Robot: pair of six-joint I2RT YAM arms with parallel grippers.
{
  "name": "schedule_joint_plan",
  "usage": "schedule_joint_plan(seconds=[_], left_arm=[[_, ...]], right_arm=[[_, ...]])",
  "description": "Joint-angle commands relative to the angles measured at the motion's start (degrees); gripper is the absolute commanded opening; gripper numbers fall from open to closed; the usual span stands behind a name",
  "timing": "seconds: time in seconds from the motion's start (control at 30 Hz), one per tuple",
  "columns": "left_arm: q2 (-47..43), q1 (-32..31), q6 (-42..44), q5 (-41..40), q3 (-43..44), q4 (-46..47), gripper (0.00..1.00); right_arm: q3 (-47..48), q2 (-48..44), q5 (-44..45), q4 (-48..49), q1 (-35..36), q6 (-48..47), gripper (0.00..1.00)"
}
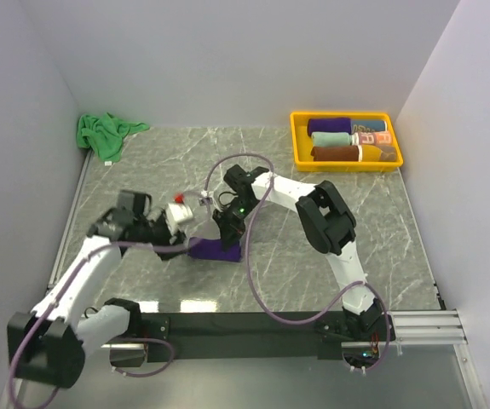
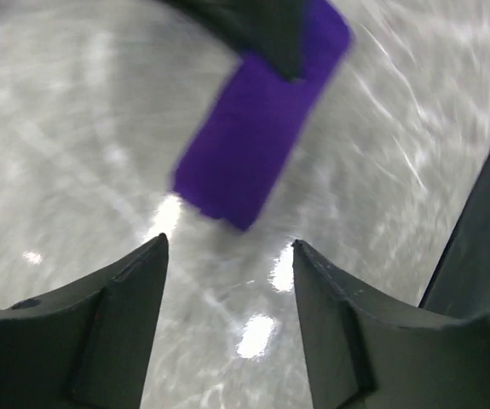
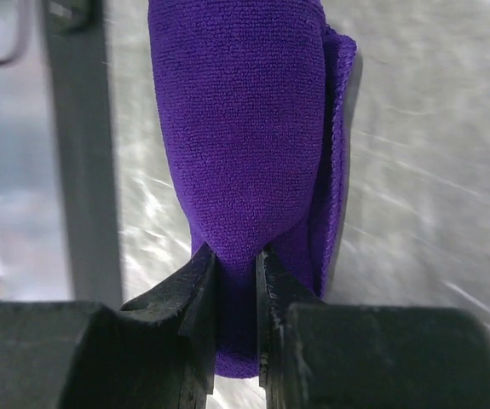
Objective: Roll the towels
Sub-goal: Roll the towel
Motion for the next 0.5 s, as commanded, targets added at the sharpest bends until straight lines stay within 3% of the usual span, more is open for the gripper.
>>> schedule_joint_plan(seconds=[0.0, 0.27, 0.47], left_arm=[[-4.9, -8.2, 3.8, -8.6, -5.6, 8.0, 0.66], [1.3, -19.5, 4.2, -10.8, -6.4, 15.9, 0.67], [7.8, -23.4, 7.5, -12.2, -6.2, 18.1, 0.59]], right_arm=[[-1.4, 4.2, -3.8, -2.3, 1.0, 3.1, 0.0], [-0.9, 6.2, -5.0, -2.6, 0.1, 4.0, 0.0], [-1.1, 6.1, -4.0, -1.5, -0.3, 5.0, 0.0]])
